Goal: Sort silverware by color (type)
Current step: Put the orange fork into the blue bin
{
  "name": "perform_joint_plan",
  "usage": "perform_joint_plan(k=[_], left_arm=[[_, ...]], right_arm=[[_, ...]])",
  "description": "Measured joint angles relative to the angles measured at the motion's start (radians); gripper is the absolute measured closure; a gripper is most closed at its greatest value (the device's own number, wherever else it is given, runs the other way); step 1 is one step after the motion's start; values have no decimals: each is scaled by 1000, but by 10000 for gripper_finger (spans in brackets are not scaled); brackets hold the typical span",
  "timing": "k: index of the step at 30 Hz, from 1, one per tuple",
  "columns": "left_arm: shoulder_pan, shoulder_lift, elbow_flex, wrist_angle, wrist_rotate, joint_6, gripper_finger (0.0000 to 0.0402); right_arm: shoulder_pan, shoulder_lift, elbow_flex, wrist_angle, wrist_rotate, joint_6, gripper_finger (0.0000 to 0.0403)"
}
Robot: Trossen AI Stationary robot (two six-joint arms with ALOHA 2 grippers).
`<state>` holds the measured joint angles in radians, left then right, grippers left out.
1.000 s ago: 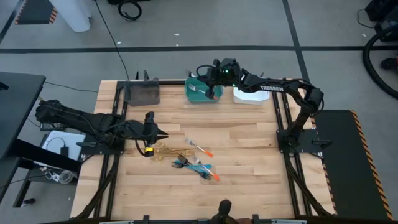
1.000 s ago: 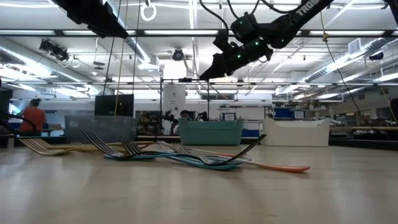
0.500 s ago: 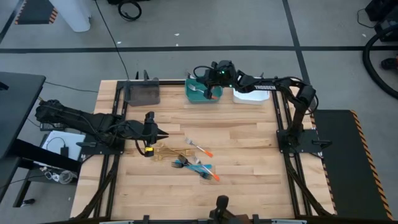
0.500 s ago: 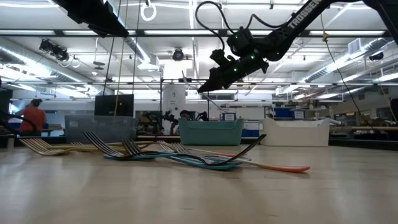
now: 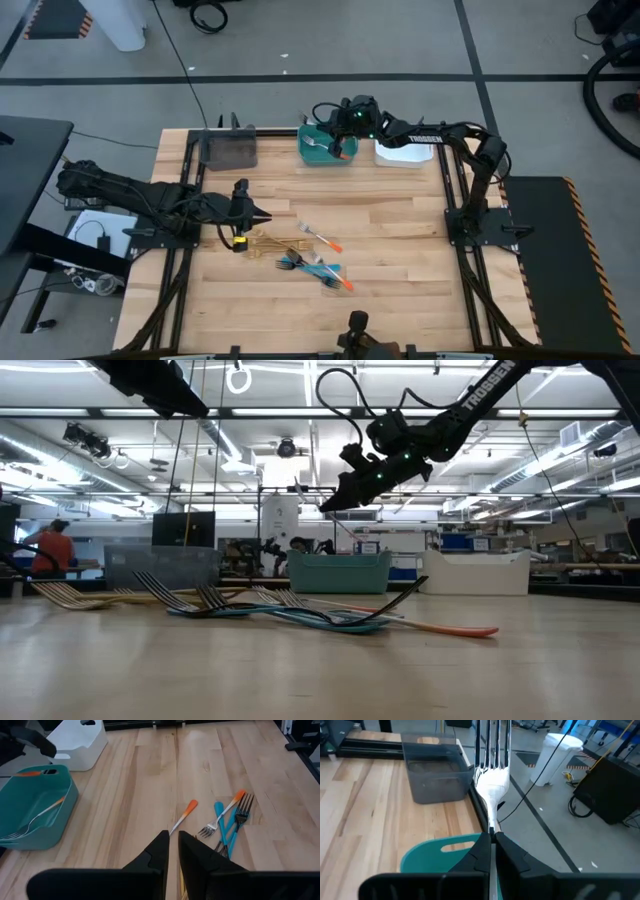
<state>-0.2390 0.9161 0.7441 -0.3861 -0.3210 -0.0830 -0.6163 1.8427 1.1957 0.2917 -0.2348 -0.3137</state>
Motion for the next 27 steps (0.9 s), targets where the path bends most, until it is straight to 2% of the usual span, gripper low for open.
perform_joint_plan(k=[7,27], left_arm=[[-1,0,0,0,0,-3,351],[0,0,0,-8,1,0,351]], right_arm=[[-1,37,0,42,-7,9,384],[-49,37,0,-7,-3,8,384]])
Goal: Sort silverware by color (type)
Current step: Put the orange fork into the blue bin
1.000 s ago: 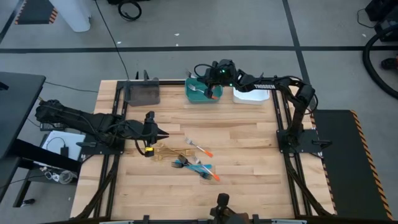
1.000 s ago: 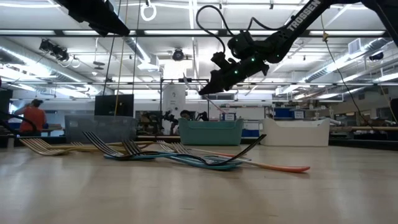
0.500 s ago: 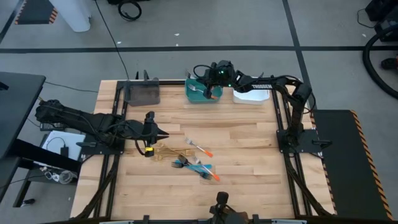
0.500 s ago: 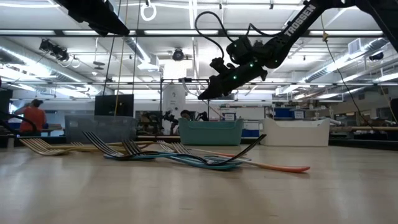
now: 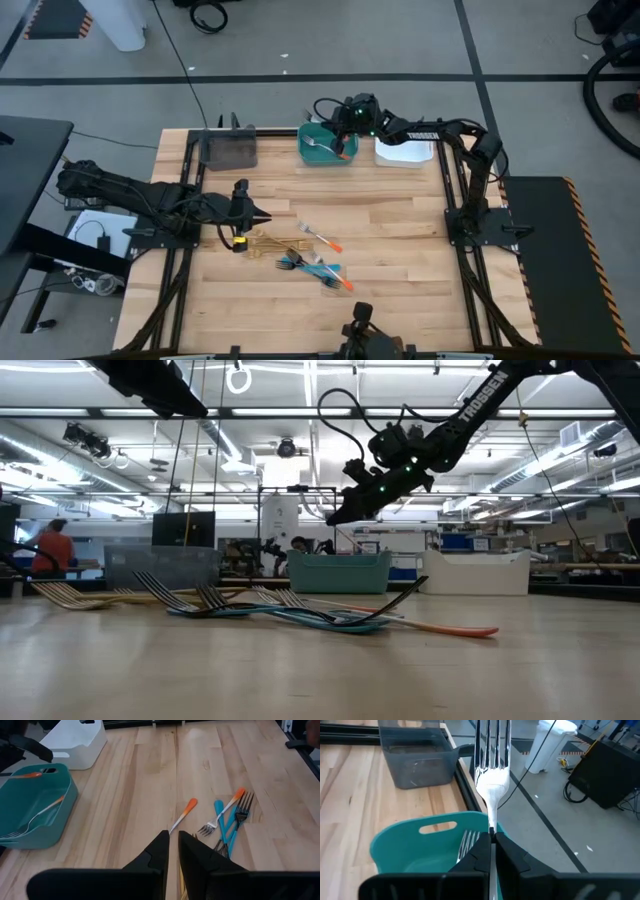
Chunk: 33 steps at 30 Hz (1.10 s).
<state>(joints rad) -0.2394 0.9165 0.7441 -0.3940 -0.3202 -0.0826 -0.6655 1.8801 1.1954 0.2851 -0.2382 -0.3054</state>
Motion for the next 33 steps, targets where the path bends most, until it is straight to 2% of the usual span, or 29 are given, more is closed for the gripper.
perform_joint_plan(k=[11,19,24,28,33], left_arm=[[0,0,0,0,0,0,351],[0,0,0,-3,9,-11,351],[-1,0,0,-5,10,-37,351],[-6,-4,0,-97,58,-80,351],[-33,-8,0,-157,63,-148,351]], right_arm=[[0,0,0,-4,-10,-1,384],[0,0,0,-106,9,-4,384],[0,0,0,-104,10,-1,384],[0,0,0,-122,53,-1,384],[-1,0,0,-160,61,6,384]])
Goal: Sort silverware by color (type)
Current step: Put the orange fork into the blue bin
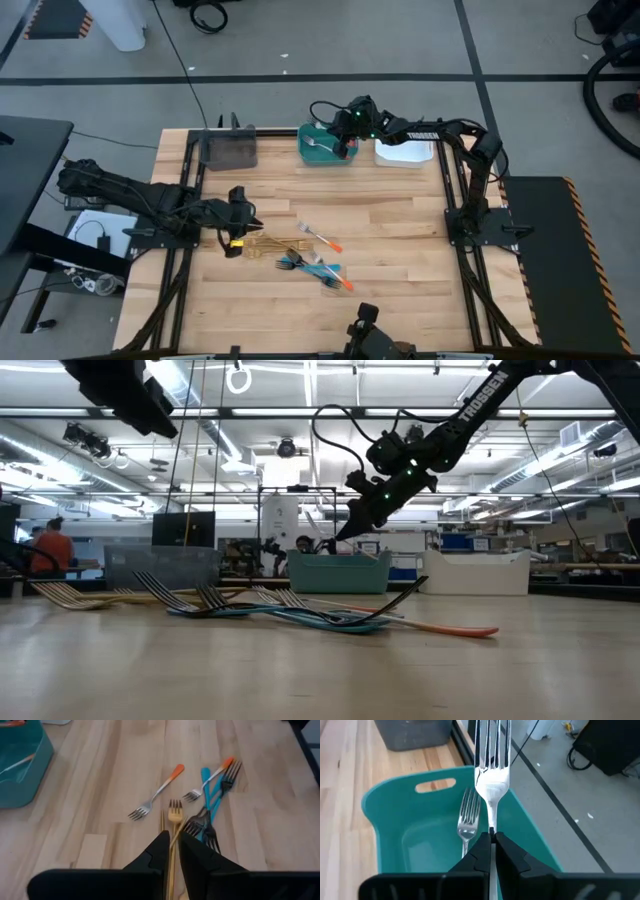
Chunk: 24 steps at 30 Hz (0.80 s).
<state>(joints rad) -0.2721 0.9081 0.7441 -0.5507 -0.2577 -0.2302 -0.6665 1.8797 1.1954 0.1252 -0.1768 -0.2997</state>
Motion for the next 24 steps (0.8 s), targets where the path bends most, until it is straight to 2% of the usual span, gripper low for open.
perform_joint_plan(k=[11,24], left_arm=[[-13,1,0,72,-2,-19,351],[-5,1,0,135,-12,59,351]], right_arm=[[-20,0,0,-53,-5,4,384],[-30,0,0,-59,-31,0,384]])
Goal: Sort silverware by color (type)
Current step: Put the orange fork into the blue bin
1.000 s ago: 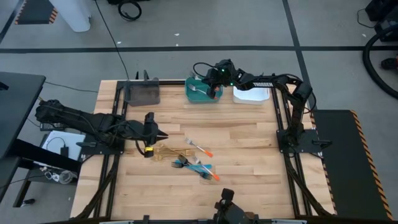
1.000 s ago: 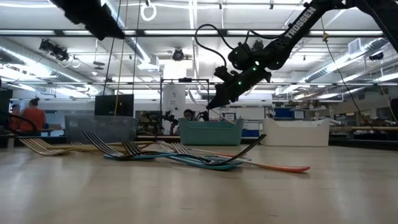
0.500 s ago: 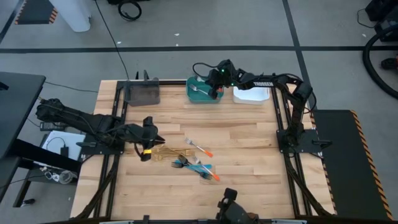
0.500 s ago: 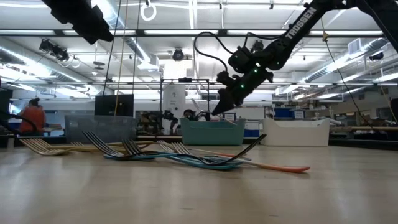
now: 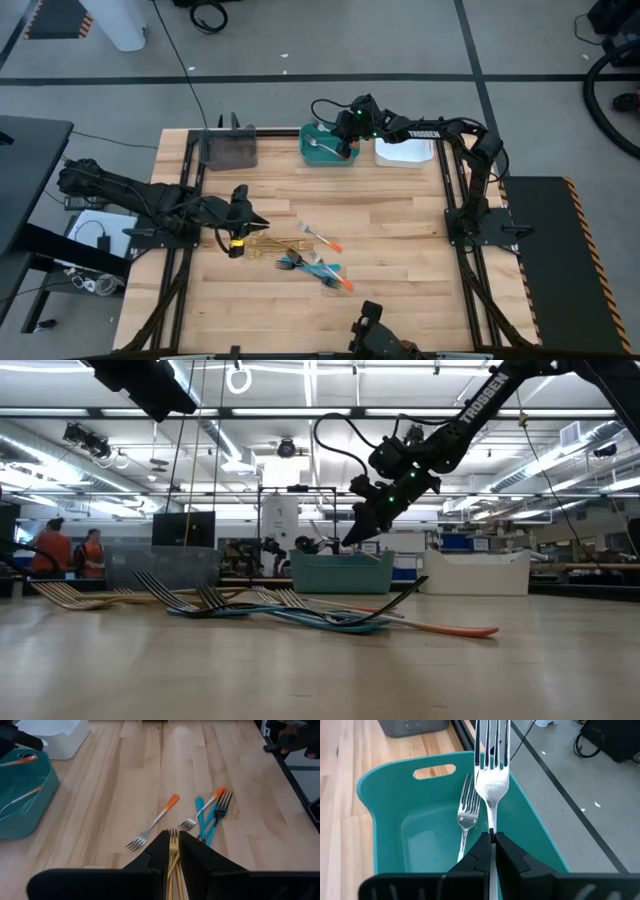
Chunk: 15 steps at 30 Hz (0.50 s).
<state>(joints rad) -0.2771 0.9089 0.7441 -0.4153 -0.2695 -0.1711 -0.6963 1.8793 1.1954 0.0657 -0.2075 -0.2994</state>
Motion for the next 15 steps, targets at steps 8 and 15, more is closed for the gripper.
perform_joint_plan(k=[8,15], left_arm=[[0,0,0,0,0,7,351],[1,0,0,-1,0,26,351]], right_arm=[[-9,63,0,-14,0,1,384],[-5,100,0,0,-1,1,384]])
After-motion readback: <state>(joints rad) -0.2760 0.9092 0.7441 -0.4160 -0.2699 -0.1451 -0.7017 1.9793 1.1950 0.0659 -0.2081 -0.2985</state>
